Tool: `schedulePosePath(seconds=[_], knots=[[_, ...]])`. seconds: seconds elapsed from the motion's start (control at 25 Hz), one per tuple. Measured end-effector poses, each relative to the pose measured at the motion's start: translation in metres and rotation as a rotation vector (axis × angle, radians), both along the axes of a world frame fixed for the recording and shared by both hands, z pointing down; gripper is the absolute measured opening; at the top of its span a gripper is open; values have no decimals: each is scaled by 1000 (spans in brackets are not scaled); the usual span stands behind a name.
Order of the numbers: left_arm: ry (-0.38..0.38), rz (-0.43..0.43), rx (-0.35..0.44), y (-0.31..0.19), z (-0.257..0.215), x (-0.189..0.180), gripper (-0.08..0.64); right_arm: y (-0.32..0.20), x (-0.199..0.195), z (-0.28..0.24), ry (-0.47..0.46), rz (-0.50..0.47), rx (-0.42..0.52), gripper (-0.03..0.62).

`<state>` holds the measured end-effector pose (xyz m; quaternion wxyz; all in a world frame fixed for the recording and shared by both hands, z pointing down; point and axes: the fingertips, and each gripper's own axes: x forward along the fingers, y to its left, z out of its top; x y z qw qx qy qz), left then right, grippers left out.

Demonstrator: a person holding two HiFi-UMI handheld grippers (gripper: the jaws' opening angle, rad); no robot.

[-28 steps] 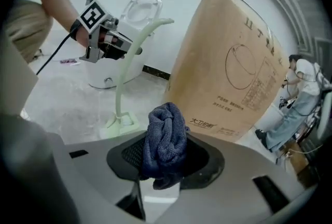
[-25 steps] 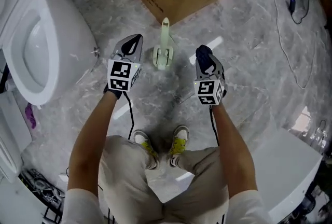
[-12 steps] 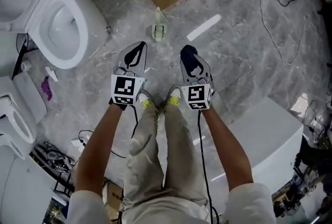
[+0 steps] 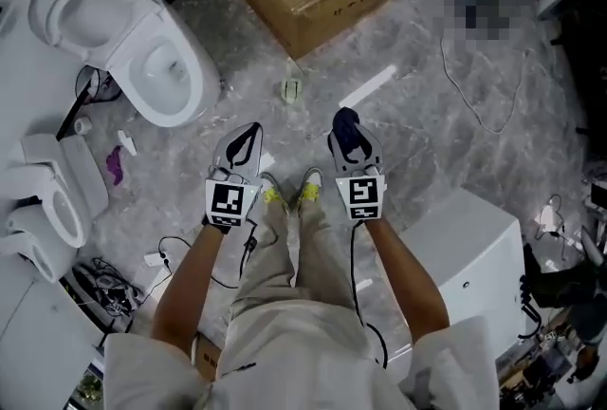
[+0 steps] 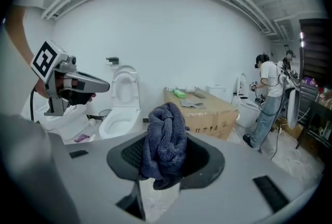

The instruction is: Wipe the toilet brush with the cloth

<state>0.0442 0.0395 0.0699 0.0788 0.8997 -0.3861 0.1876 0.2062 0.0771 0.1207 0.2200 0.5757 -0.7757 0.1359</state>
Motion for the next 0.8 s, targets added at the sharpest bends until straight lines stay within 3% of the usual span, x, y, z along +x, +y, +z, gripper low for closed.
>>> schedulePosePath(seconds=[0.16,0.32,0.64,0.8], knots=[[-7,18,61,8,-46,10,0,-4,2,-64,-22,-22,68,156],[15,9,102,16,-92,7,0,15,-2,-96,-52,-10,50,156],[38,-81,183,17,-157,-49,0,16,-44,-155,-100,5,83,158],[50,-67,205,35,-178,-77,0,20,-64,-184,-62,-17,127,158]])
